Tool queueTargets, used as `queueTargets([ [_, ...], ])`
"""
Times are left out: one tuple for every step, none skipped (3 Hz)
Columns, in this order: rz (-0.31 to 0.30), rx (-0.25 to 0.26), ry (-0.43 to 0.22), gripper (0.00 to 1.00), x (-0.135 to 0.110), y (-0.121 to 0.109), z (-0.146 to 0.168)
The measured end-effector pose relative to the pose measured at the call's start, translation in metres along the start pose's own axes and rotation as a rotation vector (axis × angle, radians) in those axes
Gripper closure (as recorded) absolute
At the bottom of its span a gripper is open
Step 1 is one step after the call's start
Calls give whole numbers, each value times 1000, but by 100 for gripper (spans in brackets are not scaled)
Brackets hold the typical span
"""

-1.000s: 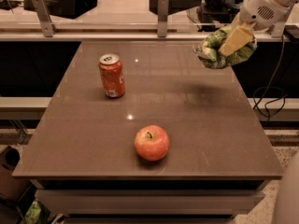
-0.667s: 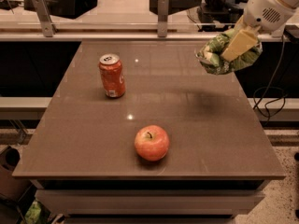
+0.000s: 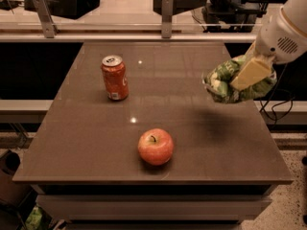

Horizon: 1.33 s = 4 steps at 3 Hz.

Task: Move green jalapeno chip bag near apple

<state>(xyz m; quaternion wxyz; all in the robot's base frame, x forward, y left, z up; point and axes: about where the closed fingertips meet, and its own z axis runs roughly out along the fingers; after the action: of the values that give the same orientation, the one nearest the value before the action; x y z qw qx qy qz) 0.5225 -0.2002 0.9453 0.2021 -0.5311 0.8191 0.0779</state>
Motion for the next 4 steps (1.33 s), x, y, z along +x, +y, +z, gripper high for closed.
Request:
queueTargets([
  [27, -6, 4, 100, 12, 27, 4],
  [65, -8, -2, 100, 28, 60, 14],
  [70, -22, 10, 82, 34, 65, 22],
  [69, -23, 11, 58, 33, 66, 23],
])
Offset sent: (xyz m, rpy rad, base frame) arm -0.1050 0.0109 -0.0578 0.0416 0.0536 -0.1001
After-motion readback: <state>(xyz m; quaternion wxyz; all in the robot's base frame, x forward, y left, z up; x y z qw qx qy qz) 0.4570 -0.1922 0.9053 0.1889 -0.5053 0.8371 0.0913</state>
